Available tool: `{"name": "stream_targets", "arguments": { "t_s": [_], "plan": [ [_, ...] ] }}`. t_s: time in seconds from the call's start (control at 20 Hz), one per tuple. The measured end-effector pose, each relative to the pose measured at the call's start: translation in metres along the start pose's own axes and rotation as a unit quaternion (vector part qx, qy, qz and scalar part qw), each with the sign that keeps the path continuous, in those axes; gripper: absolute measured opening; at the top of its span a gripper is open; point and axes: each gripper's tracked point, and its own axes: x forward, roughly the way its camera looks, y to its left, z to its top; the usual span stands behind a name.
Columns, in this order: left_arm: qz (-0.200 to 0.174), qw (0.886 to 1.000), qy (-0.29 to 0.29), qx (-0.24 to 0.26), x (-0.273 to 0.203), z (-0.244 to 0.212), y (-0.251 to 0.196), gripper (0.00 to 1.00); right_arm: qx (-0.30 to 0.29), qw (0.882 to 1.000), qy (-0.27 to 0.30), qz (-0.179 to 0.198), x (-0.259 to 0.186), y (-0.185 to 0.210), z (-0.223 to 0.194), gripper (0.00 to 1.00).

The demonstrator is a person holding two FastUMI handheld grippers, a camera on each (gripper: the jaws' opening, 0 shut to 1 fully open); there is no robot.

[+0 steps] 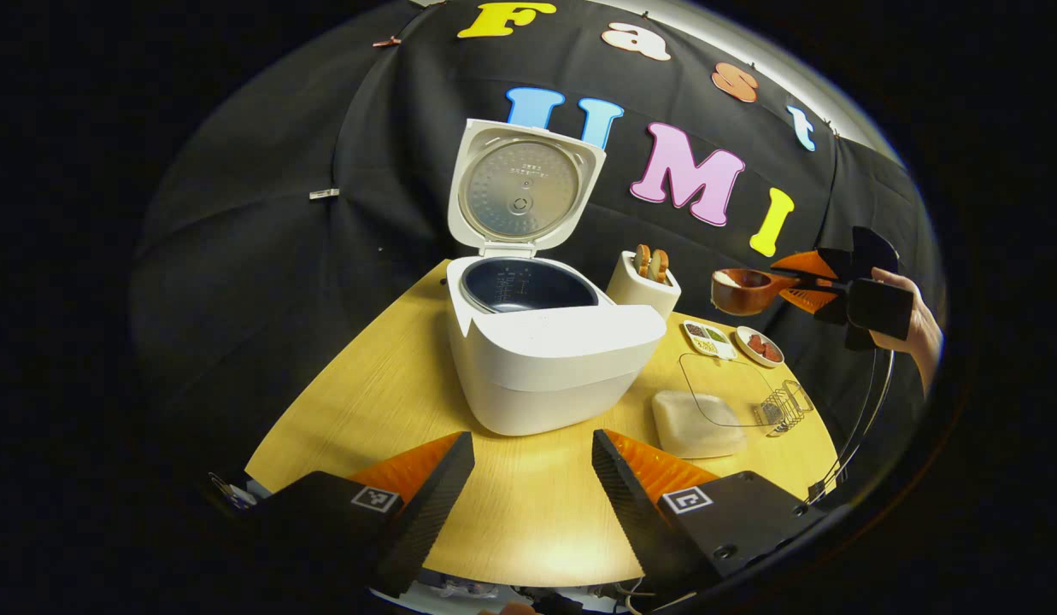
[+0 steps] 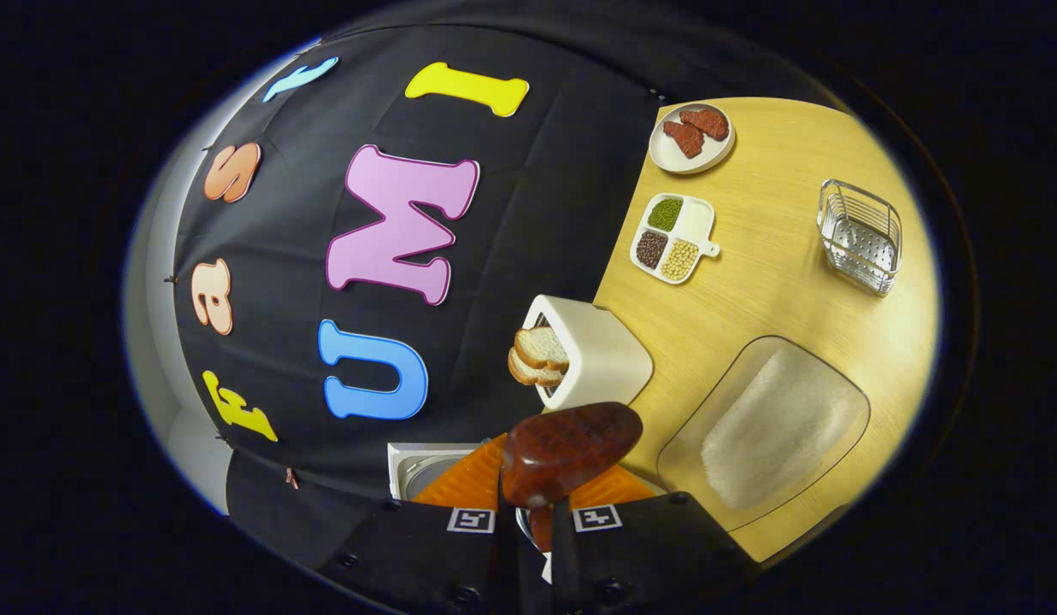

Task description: Close the left gripper, press the button to open the rice cooker; take a wooden spoon from the chopstick holder with the right hand, scoop a spoonful of rice and pour it into the rice cooker, then put the wooden spoon back into the chopstick holder.

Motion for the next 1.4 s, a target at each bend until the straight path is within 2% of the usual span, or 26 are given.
{"name": "stream_targets", "arguments": {
  "t_s": [0.3,0.55,0.85,0.95,1.1,1.3,1.4],
  "plan": [
    [0.025,0.999,-0.001,-0.02,-0.002,-0.002,0.018,0.96,0.017,0.999,0.032,0.017,0.037,0.04,-0.041,0.19],
    [0.042,0.999,0.004,-0.029,-0.005,-0.004,0.031,0.96,-0.001,0.998,0.065,0.026,0.072,0.064,-0.091,0.18],
    [0.063,0.997,0.007,-0.039,-0.011,-0.007,0.048,0.96,-0.108,0.99,0.078,0.037,0.12,0.088,-0.152,0.18],
    [0.067,0.997,0.012,-0.046,-0.01,-0.009,0.054,0.96,-0.163,0.983,0.079,0.043,0.131,0.094,-0.169,0.18],
    [0.074,0.996,0.012,-0.047,-0.011,-0.008,0.062,0.96,-0.255,0.963,0.065,0.056,0.144,0.099,-0.187,0.18],
    [0.082,0.996,0.007,-0.046,-0.013,-0.003,0.071,0.96,-0.324,0.941,0.068,0.066,0.155,0.097,-0.211,0.18],
    [0.085,0.995,0.006,-0.046,-0.012,-0.002,0.074,0.96,-0.358,0.929,0.053,0.071,0.155,0.097,-0.215,0.18]
  ]
}}
